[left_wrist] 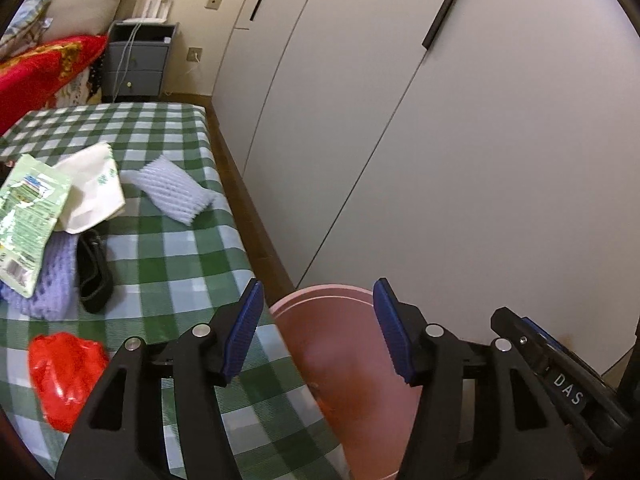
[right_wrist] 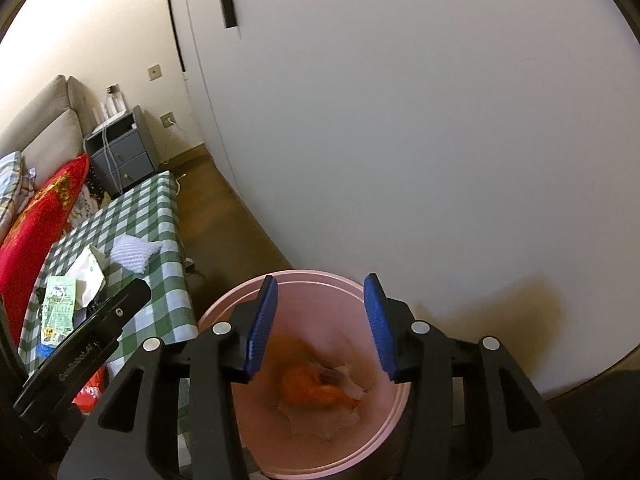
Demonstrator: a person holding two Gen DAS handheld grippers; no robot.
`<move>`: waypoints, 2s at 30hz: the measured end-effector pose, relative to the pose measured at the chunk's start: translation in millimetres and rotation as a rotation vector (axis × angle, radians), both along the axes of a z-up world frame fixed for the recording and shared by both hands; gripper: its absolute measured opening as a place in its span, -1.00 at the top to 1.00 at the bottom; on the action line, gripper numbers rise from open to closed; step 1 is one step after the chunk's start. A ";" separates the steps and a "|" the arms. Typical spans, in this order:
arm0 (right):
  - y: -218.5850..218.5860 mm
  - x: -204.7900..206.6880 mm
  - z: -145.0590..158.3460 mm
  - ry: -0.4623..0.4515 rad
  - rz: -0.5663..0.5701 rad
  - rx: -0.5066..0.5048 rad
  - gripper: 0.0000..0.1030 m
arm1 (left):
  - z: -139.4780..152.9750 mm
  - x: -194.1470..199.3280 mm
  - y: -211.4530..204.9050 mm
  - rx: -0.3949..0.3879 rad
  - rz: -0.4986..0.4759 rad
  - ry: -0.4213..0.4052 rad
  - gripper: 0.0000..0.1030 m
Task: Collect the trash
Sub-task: 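Move both tools back over the table toward the remaining trash, then grasp the red plastic bag with the right tool while the left tool grasps the green packet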
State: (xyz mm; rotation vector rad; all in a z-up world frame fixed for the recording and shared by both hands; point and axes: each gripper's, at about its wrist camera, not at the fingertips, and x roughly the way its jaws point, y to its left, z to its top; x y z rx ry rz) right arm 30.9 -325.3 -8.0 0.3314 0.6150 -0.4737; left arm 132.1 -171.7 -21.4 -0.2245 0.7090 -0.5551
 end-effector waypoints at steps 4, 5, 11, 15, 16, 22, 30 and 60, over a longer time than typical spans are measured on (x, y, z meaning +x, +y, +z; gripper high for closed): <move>9.4 -1.6 4.0 -0.018 0.031 -0.011 0.11 | 7.7 -8.4 11.5 0.011 0.017 -0.031 -0.08; 12.4 -1.7 5.1 -0.023 0.041 -0.015 0.11 | 9.5 -9.8 14.9 0.014 0.024 -0.038 -0.08; 29.4 -2.5 8.0 -0.050 0.096 -0.026 0.11 | 18.8 -19.4 43.1 0.028 0.085 -0.076 -0.06; 46.0 -2.1 9.4 -0.068 0.152 -0.039 0.11 | 24.0 -25.9 64.7 0.047 0.141 -0.100 0.07; 51.0 -1.0 9.4 -0.071 0.168 -0.043 0.11 | 24.4 -26.1 68.0 0.050 0.152 -0.103 0.10; 78.9 8.6 3.8 -0.083 0.258 -0.041 0.11 | 24.4 -30.5 104.6 0.088 0.251 -0.120 0.57; 134.6 30.0 -14.3 -0.084 0.422 -0.019 0.11 | 18.2 -31.9 175.1 0.124 0.478 -0.089 0.68; 184.2 91.8 -70.2 0.126 0.556 0.027 -0.23 | -22.6 2.1 223.9 0.079 0.622 0.028 0.68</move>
